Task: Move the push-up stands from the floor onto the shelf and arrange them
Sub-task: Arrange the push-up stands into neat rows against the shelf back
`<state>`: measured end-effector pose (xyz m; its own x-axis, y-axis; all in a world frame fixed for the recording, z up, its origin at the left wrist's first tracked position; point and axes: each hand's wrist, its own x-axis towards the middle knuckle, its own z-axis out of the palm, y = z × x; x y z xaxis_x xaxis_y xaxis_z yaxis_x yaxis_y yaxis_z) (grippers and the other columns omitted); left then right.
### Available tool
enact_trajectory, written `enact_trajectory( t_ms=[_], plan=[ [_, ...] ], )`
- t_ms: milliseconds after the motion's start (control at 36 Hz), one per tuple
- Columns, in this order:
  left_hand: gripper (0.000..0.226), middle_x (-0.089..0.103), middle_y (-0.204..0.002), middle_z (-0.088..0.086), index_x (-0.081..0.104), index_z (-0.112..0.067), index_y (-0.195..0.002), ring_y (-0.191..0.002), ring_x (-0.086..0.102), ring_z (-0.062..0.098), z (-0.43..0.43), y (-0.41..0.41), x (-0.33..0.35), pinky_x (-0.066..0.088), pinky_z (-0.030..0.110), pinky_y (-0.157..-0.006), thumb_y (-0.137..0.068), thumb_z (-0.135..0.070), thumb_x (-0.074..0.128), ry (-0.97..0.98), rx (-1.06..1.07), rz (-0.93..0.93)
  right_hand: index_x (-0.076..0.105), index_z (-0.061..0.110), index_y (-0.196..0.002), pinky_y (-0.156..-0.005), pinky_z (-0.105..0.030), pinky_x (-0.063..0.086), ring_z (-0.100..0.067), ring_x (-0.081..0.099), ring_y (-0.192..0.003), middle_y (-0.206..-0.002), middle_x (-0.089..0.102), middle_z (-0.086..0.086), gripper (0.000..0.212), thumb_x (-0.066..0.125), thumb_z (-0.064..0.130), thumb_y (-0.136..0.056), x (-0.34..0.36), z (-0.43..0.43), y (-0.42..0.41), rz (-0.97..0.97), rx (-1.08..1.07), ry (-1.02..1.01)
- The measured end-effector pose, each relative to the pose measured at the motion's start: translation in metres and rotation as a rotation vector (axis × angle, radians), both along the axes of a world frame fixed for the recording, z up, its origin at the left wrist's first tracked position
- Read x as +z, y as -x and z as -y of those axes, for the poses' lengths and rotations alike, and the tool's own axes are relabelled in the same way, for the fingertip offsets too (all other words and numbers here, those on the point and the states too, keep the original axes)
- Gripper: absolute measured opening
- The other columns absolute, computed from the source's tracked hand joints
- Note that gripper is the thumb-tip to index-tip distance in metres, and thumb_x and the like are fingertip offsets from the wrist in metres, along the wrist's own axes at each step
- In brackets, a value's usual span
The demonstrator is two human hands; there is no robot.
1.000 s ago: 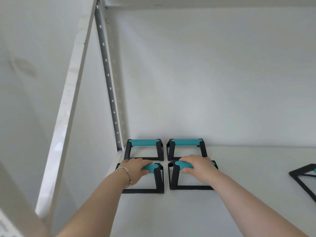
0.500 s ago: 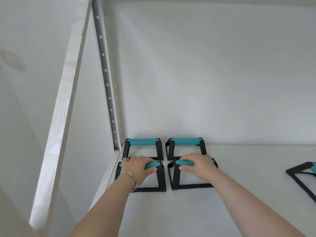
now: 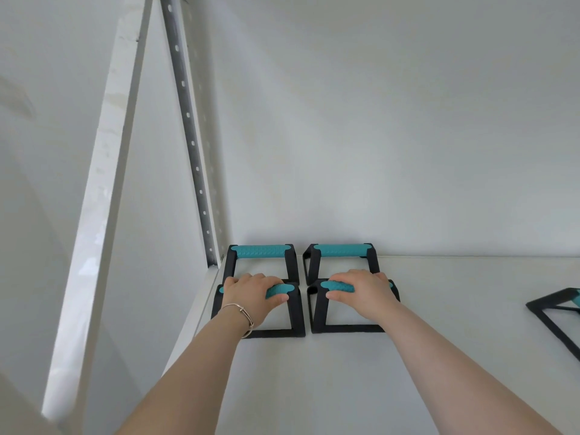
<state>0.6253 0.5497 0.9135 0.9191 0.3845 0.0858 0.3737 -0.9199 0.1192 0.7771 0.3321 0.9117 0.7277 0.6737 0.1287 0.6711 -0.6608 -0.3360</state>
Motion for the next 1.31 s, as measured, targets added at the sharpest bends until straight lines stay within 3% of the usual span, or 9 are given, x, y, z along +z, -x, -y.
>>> enact_trajectory(
  t_ms=[1111,1306],
  plan=[
    [0.045,0.059,-0.105,-0.013,0.049,-0.045,-0.126,-0.100,0.051,0.015,-0.0024,-0.0028,0.0018,0.030,0.041,-0.094,-0.090,-0.066,0.033,0.016,-0.012,-0.003,0.058,0.043,-0.127,-0.096,-0.037,0.028,-0.015,0.050,-0.108,-0.107,0.058,0.015,0.051,0.047,0.071,-0.086,0.0024,0.0039,0.0011,0.005,0.007,0.041],
    [0.043,0.058,-0.101,-0.014,0.050,-0.047,-0.124,-0.098,0.051,0.015,-0.0053,-0.0040,-0.0008,0.030,0.041,-0.092,-0.089,-0.067,0.033,0.023,-0.014,0.009,0.058,0.042,-0.128,-0.102,-0.040,0.028,-0.015,0.049,-0.111,-0.111,0.059,0.013,0.050,0.046,0.070,-0.087,0.0063,0.0048,0.0029,-0.010,0.007,0.067]
  ],
)
